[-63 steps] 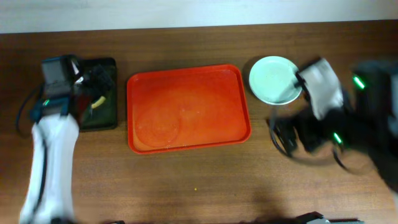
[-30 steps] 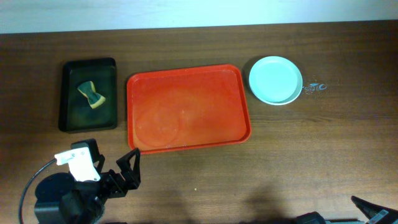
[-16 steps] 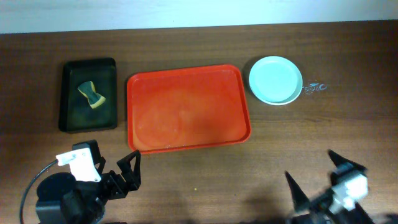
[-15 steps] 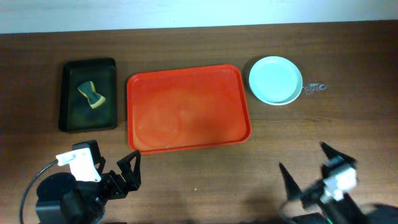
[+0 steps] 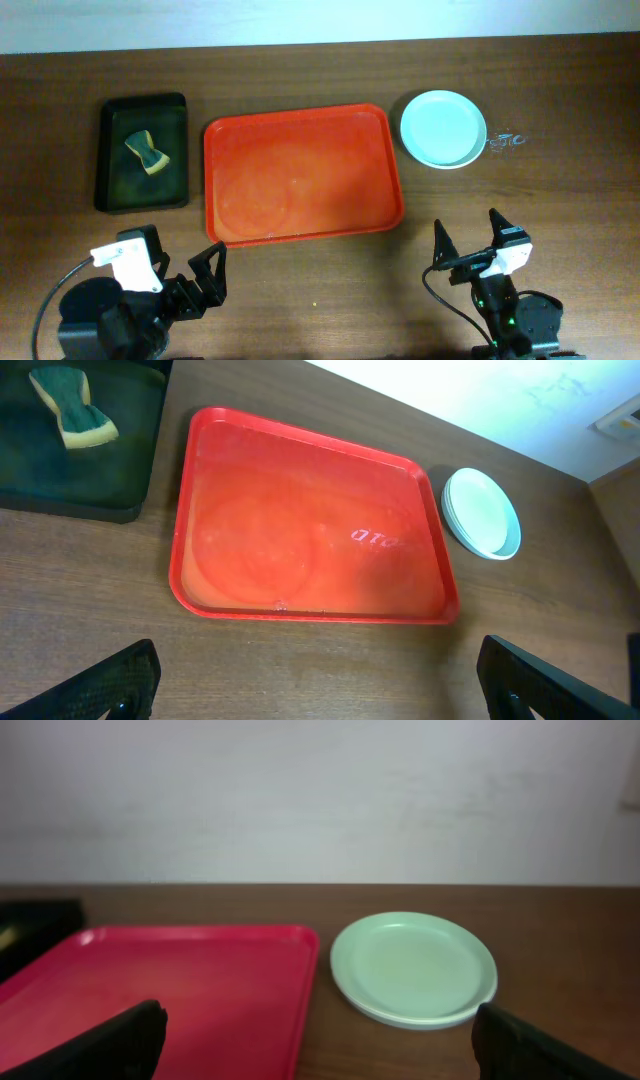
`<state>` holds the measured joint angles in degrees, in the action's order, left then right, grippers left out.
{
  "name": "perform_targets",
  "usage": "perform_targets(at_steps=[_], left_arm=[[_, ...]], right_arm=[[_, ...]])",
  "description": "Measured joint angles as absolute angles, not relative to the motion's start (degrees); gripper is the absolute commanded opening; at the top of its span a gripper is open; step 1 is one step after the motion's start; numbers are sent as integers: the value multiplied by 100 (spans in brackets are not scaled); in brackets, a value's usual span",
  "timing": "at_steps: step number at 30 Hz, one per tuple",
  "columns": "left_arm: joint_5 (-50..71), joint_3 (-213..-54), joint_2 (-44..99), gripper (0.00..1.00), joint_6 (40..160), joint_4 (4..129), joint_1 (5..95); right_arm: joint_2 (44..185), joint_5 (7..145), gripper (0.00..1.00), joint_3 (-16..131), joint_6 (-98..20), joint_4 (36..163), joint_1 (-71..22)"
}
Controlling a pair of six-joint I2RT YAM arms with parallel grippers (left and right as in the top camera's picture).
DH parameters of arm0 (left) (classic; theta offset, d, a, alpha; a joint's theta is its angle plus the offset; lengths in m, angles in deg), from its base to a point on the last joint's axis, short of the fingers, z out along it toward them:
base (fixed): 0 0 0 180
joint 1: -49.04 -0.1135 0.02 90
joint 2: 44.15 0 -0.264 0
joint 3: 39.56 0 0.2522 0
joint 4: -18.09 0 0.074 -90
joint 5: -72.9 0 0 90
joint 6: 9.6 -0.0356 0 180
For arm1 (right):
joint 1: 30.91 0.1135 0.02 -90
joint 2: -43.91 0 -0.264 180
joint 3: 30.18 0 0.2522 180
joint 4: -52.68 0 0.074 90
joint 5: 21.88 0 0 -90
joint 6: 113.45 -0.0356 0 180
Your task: Clean dirty plates on tray and stack at the side
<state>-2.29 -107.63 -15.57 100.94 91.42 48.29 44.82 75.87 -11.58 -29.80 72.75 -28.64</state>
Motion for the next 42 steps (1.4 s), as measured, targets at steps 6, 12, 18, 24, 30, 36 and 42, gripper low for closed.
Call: perform_targets(at_steps=[6,12,18,24,30,36,42], left_arm=[[-227,-10763,-1557,99,10094,9144,4829],[-227,-10763,-1557,99,10094,9144,4829],[-229,-10763,-1557,100,10094,9144,4829],[-227,-10763,-1557,100,10096,9147,4829],[-227,-10763,-1557,100,10094,9302,4829],[-227,-10763,-1557,100,10096,9472,4829],[-367,-10763,-1557,99,10080,9601,4829]], right_arm=[[4482,6995,98,-1554,-3371,7096,-2869],[4480,6875,98,-1554,-3100,7105,-3079],[4482,6848,98,-1554,-2742,7105,-3319],[4482,6831,98,-1554,-2584,7105,-3361],[4480,6831,98,-1554,-2532,7105,-3361],[4482,6831,98,-1554,-2497,7105,-3361],[4482,6831,98,-1554,-2499,7105,-3361]])
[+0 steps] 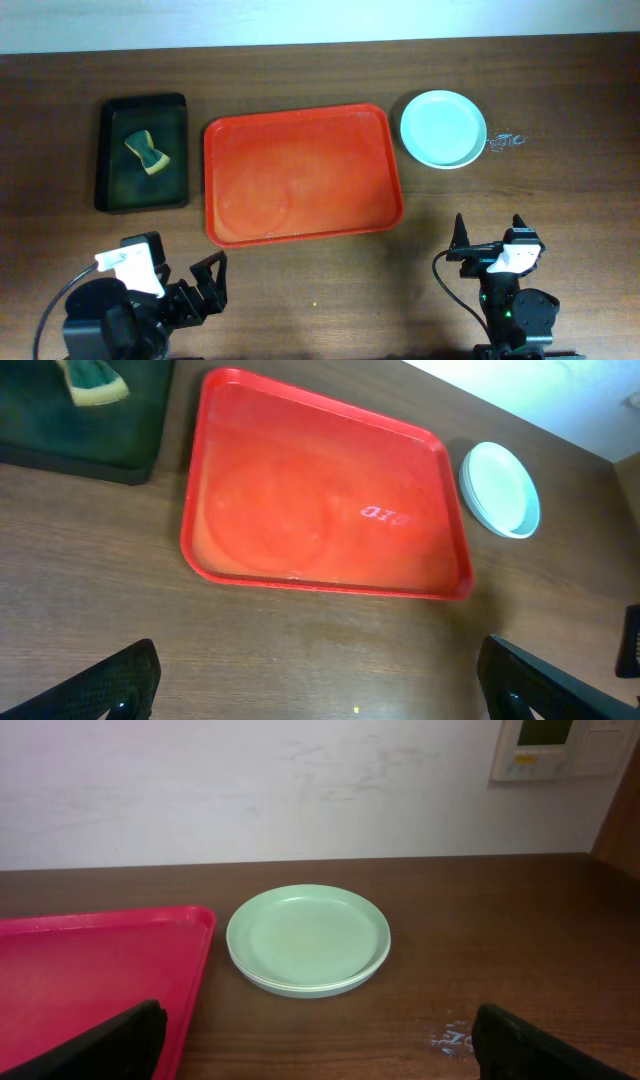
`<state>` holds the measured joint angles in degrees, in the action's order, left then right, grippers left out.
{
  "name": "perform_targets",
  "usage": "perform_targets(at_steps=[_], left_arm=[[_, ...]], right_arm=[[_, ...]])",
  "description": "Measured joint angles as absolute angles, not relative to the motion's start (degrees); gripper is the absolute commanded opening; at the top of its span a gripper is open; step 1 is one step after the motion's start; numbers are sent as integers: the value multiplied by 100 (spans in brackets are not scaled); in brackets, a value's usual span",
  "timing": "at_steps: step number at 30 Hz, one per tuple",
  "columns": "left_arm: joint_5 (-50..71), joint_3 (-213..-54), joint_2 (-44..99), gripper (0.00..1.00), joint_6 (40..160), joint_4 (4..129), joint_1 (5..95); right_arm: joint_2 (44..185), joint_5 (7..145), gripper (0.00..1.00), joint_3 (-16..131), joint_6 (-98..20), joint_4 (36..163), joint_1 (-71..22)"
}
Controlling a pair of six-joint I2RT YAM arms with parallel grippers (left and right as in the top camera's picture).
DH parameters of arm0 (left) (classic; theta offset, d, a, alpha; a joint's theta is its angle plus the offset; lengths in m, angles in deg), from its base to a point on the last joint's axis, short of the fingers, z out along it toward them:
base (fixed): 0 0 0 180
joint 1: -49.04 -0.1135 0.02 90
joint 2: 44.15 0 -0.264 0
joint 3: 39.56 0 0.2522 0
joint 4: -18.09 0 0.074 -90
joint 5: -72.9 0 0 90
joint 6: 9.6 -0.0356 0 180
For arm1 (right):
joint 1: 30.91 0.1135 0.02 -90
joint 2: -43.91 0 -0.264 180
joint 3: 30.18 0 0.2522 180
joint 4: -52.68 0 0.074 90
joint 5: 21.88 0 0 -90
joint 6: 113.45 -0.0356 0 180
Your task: Clean dirty plates on tray and stack at the side
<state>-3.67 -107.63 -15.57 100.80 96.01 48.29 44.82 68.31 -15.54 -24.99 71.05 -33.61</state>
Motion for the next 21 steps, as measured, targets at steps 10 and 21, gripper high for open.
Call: perform_targets(at_steps=[10,21], left_arm=[[-653,-10443,-2068,100,8627,9142,5178],[-640,-7394,-4055,99,8096,5352,5342]], right_arm=[[4482,6827,98,-1554,-2495,7102,-3361],[4478,6811,99,-1556,-2495,7100,-3361]])
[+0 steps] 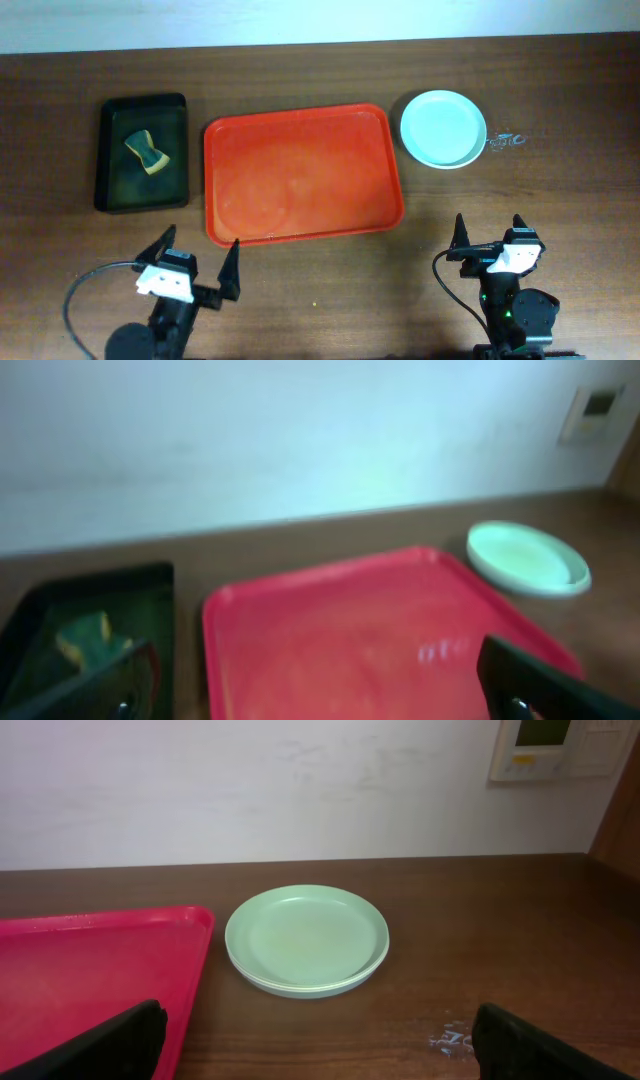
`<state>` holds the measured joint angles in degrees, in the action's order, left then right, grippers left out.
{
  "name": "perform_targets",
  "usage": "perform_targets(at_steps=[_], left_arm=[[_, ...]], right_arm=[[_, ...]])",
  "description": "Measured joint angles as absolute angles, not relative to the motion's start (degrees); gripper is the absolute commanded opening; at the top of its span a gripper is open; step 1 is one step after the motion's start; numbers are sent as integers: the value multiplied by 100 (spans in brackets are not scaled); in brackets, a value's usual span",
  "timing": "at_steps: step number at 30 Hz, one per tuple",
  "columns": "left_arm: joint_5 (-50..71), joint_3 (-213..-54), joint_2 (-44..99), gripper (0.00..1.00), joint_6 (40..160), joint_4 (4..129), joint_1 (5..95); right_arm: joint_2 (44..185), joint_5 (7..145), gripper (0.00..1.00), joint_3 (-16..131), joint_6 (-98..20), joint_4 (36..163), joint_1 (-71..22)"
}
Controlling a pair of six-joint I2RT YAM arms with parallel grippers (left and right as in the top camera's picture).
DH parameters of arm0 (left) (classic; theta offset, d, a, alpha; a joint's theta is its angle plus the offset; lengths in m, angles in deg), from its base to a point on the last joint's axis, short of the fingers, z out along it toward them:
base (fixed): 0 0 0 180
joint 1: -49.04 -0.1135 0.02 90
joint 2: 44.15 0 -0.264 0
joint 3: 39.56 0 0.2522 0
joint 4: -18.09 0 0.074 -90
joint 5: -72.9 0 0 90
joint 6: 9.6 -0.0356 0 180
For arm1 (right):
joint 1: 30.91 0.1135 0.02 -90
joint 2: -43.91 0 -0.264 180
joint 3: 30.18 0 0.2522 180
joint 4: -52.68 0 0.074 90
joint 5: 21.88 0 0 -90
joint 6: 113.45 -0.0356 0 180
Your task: Clean dirty plates on tray and stack at the side
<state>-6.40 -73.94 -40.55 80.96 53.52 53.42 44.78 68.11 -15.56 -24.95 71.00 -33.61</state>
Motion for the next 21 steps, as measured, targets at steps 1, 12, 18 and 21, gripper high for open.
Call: perform_targets(at_steps=[1,12,18,21], left_arm=[[-638,-7154,-4145,100,8083,5079,5342],[-701,-5414,-4335,99,8054,3333,5327],[-1403,-5405,-4341,100,8056,3615,5259],[-1573,-5405,-4341,100,8056,3634,5218]], right_arm=[[4475,6811,98,-1558,-2495,7100,-3361],[4475,6811,98,-1558,-2490,7098,-3361],[4475,6811,98,-1558,-2493,7098,-3361],[4475,6811,98,-1558,-2493,7098,-3361]])
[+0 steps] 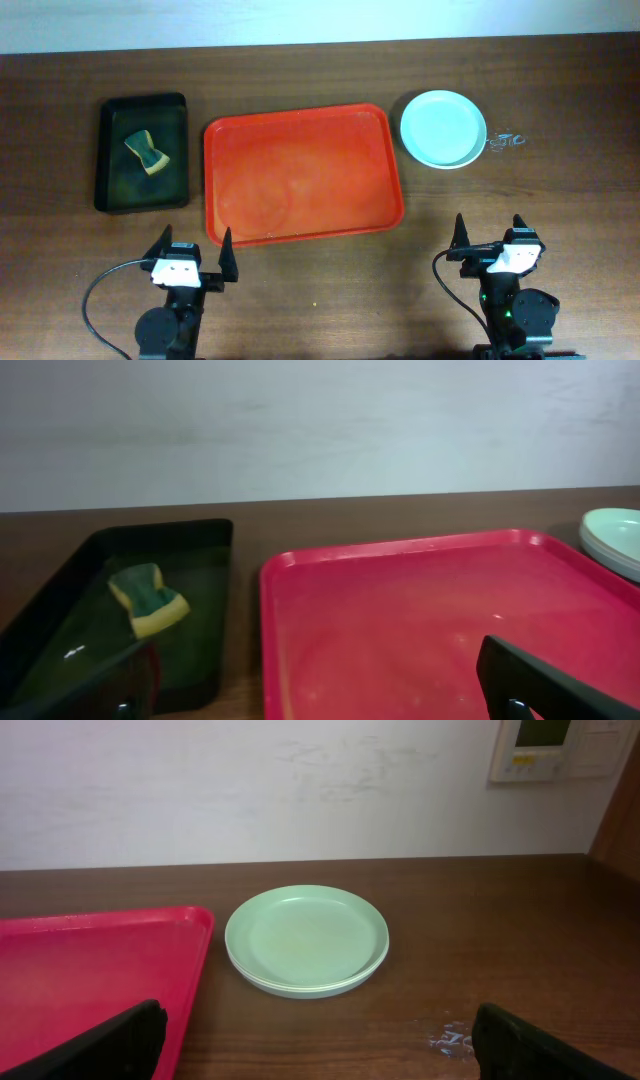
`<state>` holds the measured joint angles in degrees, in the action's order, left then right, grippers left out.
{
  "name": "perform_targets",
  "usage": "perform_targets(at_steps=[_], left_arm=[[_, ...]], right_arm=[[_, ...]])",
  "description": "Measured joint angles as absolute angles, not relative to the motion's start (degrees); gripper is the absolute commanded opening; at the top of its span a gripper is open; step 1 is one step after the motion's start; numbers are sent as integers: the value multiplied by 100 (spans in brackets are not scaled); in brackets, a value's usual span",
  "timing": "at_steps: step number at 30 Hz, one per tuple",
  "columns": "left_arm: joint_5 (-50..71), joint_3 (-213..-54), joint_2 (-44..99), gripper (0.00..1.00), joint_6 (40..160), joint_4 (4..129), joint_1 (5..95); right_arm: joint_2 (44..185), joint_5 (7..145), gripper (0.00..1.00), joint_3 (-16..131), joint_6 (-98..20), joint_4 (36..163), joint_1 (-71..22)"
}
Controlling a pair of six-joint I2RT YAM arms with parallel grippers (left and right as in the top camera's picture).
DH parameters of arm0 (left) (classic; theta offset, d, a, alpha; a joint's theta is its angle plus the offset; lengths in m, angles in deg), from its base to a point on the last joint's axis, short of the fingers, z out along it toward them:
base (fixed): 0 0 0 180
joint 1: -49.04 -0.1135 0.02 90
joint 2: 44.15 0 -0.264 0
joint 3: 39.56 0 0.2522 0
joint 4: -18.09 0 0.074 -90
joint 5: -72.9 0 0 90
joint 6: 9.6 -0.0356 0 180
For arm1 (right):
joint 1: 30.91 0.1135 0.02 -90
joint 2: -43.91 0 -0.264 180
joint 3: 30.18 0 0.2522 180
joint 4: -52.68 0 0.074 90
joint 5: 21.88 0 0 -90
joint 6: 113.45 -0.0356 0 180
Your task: Clean dirty plates on tray and stack at the side
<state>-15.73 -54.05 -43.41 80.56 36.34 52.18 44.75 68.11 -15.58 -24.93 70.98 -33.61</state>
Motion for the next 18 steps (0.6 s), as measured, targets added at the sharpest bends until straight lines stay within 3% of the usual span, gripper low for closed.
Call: perform_targets(at_steps=[18], left_arm=[[-1659,-5405,-4341,99,8059,3639,4986]], right_arm=[[4475,6811,98,-1558,-2490,7098,-3361]])
